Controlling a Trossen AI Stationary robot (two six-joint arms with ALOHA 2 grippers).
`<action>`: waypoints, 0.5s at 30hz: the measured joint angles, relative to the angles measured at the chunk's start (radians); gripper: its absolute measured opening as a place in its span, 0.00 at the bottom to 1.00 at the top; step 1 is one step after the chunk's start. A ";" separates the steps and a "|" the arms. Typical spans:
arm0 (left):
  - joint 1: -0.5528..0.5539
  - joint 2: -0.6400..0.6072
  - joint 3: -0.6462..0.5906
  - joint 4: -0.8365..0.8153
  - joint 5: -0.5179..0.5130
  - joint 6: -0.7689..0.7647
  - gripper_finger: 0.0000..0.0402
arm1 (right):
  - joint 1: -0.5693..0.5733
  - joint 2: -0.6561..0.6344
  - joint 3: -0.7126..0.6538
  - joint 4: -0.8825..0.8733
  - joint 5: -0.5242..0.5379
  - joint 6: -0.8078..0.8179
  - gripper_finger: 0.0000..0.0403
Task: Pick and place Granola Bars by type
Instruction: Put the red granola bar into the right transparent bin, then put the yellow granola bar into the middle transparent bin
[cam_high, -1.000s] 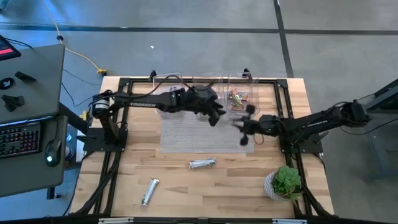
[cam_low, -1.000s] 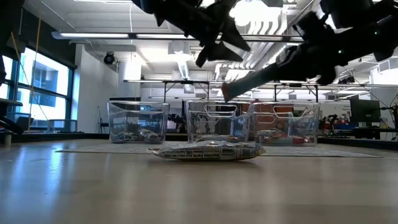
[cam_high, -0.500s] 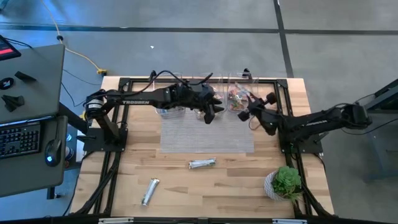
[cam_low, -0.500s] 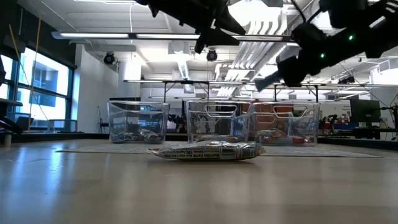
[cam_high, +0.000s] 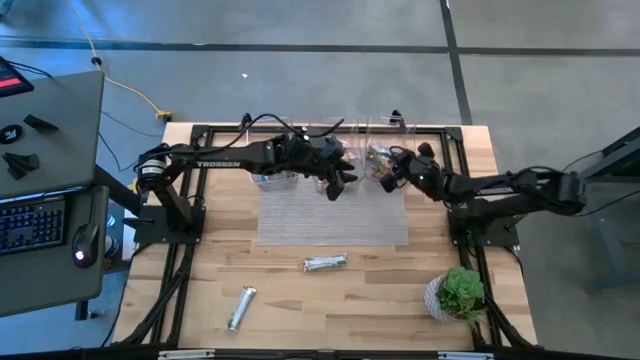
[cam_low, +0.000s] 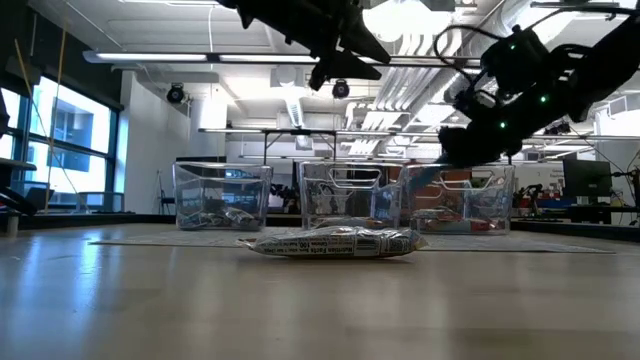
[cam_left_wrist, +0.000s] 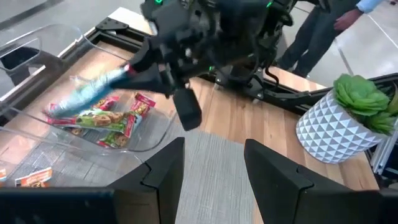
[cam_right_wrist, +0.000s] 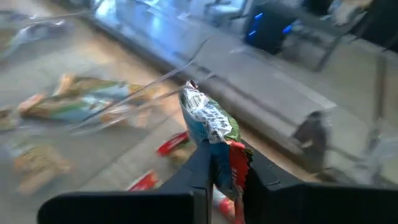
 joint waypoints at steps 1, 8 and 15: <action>0.000 0.000 0.000 0.000 0.000 0.000 0.41 | -0.009 0.010 -0.001 -0.008 -0.031 -0.001 0.09; 0.001 0.000 0.000 -0.006 0.037 -0.004 0.41 | -0.046 0.051 -0.002 -0.004 -0.049 0.008 0.17; 0.001 -0.033 0.000 -0.092 0.124 -0.004 0.41 | -0.033 0.027 -0.002 0.045 -0.055 -0.100 0.24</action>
